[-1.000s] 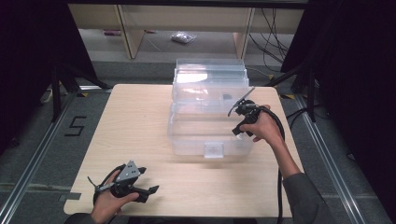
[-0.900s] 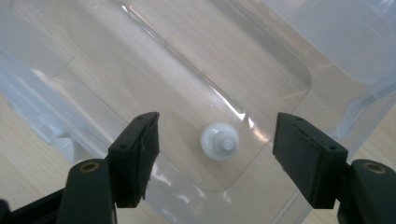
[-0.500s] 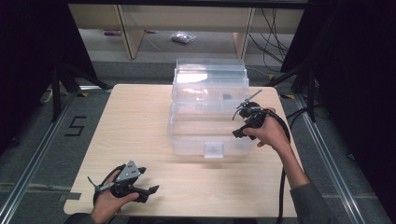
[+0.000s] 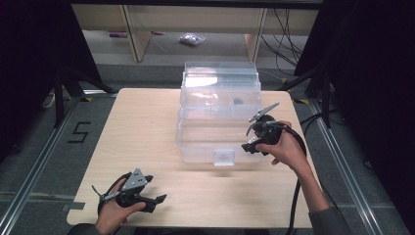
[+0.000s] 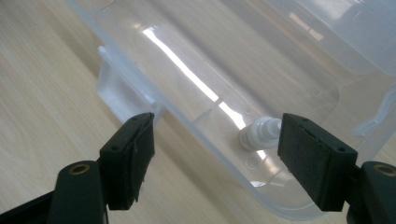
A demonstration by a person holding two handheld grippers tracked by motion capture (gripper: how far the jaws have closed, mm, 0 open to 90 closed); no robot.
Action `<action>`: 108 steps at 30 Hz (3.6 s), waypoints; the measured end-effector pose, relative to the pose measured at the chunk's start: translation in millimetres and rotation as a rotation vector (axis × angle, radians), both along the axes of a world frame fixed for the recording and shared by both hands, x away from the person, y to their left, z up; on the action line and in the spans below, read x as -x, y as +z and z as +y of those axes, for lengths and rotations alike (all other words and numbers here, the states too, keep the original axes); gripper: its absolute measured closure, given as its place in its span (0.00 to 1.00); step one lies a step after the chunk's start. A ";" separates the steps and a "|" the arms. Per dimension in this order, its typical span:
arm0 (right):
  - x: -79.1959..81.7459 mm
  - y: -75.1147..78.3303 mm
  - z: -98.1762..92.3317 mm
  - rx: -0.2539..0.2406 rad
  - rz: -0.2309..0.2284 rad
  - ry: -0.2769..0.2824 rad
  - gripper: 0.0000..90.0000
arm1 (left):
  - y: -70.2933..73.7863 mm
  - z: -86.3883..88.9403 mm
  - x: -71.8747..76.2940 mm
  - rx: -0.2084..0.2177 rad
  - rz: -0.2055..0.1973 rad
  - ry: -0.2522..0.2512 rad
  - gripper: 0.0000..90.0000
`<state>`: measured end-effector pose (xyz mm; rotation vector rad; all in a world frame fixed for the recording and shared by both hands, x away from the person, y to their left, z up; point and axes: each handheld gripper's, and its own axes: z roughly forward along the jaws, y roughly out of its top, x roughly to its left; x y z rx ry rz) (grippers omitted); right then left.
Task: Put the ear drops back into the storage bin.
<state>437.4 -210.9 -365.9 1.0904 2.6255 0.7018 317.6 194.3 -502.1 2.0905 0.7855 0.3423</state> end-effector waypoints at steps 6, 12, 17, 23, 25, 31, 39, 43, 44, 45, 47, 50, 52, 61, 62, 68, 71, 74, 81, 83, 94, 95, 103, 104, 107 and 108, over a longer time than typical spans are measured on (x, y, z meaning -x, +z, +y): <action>10.8 -2.4 -3.3 -0.029 -0.043 0.021 0.29 | 0.3 0.4 -0.1 -0.009 0.001 -0.002 0.18; 25.0 -6.0 -0.8 -0.058 -0.071 0.027 0.27 | 0.0 -0.1 0.1 0.000 0.004 0.002 0.18; 34.0 -13.4 2.6 -0.069 -0.070 0.047 0.27 | -0.1 0.8 -0.5 -0.007 0.000 -0.004 0.18; 43.7 -21.0 4.5 -0.103 -0.083 0.040 0.26 | -0.3 0.2 -0.2 0.003 0.005 -0.002 0.18; 46.1 -22.5 5.1 -0.105 -0.080 0.045 0.26 | -0.1 0.4 -0.4 -0.003 0.000 -0.005 0.18; 49.6 -27.8 7.1 -0.104 -0.082 0.066 0.26 | 0.5 0.6 0.0 -0.002 -0.002 -0.003 0.18; 55.1 -32.3 9.3 -0.120 -0.098 0.077 0.25 | 0.0 -0.9 1.1 0.019 -0.001 0.003 0.18; 56.5 -34.2 9.0 -0.132 -0.120 0.089 0.25 | 0.2 -0.9 1.2 0.018 -0.002 0.003 0.18; 57.9 -33.2 8.5 -0.128 -0.107 0.086 0.25 | 0.2 -0.8 1.2 0.019 -0.002 0.003 0.18; 57.9 -33.9 8.7 -0.132 -0.108 0.085 0.24 | 0.2 -0.8 1.2 0.019 -0.003 0.003 0.18; 58.8 -35.5 10.0 -0.130 -0.109 0.094 0.24 | 0.3 -0.8 1.2 0.018 -0.002 0.002 0.18; 59.6 -39.0 12.6 -0.135 -0.130 0.104 0.24 | 0.0 -0.7 0.9 0.018 -0.010 0.000 0.18; 60.3 -40.6 14.4 -0.139 -0.141 0.113 0.24 | 1.1 0.1 1.0 0.008 0.000 -0.007 0.18; 64.2 -46.6 19.1 -0.145 -0.139 0.131 0.24 | 1.1 -0.2 1.2 0.007 -0.004 -0.004 0.18; 64.7 -46.2 19.0 -0.137 -0.126 0.132 0.24 | 1.2 -0.1 1.1 0.007 -0.002 -0.007 0.18; 65.8 -50.0 20.2 -0.133 -0.142 0.142 0.24 | 1.7 0.4 1.1 -0.005 -0.007 -0.005 0.18; 68.6 -51.4 21.5 -0.137 -0.136 0.122 0.24 | 0.8 -0.9 1.5 0.016 -0.005 0.000 0.18; 69.5 -54.4 22.2 -0.138 -0.146 0.119 0.24 | 2.1 0.5 0.8 -0.006 -0.001 -0.011 0.18; 71.7 -60.4 24.1 -0.144 -0.157 0.124 0.23 | 1.8 0.4 0.8 -0.007 -0.006 -0.011 0.18; 72.9 -62.7 25.3 -0.143 -0.160 0.118 0.24 | 1.6 0.6 0.6 -0.009 -0.008 -0.013 0.18; 74.6 -70.6 26.8 -0.138 -0.155 0.138 0.23 | 1.6 0.8 0.5 -0.012 -0.008 -0.013 0.18; 74.9 -72.1 27.3 -0.150 -0.161 0.132 0.23 | 0.8 -0.8 1.5 0.014 -0.002 -0.004 0.18; 77.2 -77.7 26.8 -0.149 -0.161 0.129 0.23 | 0.7 -0.8 1.4 0.015 -0.002 -0.003 0.18; 77.5 -77.5 26.1 -0.145 -0.152 0.130 0.23 | 0.7 -0.8 1.4 0.014 -0.002 -0.003 0.18; 78.7 -79.6 25.0 -0.143 -0.152 0.122 0.23 | 0.7 -1.0 1.6 0.015 0.001 -0.003 0.18; 78.7 -79.6 25.0 -0.143 -0.152 0.122 0.23 | 0.7 -1.0 1.6 0.015 0.001 -0.003 0.18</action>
